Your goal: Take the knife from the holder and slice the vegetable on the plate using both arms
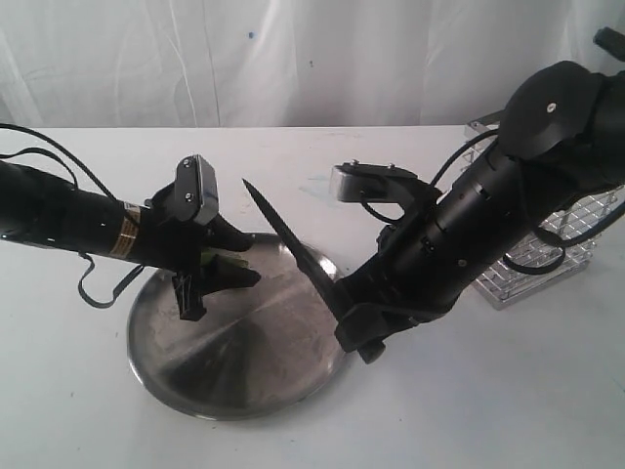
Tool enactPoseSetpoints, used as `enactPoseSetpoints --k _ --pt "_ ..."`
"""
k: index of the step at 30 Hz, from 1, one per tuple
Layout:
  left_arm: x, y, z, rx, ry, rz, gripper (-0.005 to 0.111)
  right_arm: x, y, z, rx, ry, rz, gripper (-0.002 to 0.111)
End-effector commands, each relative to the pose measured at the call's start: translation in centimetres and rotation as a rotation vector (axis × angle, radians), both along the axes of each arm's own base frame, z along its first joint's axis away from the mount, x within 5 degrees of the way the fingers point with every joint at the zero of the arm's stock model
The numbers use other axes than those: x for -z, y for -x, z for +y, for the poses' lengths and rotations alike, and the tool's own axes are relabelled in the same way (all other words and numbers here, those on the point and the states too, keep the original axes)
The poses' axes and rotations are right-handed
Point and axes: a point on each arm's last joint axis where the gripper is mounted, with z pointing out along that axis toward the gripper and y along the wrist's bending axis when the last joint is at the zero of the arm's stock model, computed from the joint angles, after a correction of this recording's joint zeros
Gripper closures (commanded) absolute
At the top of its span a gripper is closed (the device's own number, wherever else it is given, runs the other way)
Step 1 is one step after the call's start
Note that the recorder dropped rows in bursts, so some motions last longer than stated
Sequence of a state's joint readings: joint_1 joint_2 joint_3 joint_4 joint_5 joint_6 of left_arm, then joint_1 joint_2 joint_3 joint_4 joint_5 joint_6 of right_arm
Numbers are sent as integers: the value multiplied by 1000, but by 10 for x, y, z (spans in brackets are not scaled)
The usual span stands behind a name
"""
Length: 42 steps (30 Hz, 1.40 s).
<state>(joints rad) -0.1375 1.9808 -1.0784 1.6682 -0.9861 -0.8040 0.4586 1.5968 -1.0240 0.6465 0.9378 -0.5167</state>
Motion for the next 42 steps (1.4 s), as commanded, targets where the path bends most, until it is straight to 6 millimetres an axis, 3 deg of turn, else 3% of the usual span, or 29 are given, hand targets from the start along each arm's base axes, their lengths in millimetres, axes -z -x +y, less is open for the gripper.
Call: enactPoseSetpoints --k 1,5,9,13,29,31,37,42 --pt "-6 3 -5 26 67 11 50 -3 0 -1 -5 -1 -34 108" --pt "2 -5 4 -71 -59 -13 50 -3 0 -2 -6 1 -34 108" --pt "10 -9 14 -98 -211 -44 41 -3 0 -2 -6 1 -34 108" --pt "10 -11 15 -115 -230 -54 34 -3 0 -2 -6 1 -34 108" --pt "6 -24 24 -243 -297 -73 34 -3 0 -2 -8 1 -31 108" --pt "6 -23 22 -221 -275 -67 38 -3 0 -2 -8 1 -31 108" --pt "17 -15 27 -241 -315 -36 66 -3 0 -2 -8 1 -31 108" --pt "21 -12 29 -256 -339 -28 68 -3 0 -1 -7 -1 -30 108"
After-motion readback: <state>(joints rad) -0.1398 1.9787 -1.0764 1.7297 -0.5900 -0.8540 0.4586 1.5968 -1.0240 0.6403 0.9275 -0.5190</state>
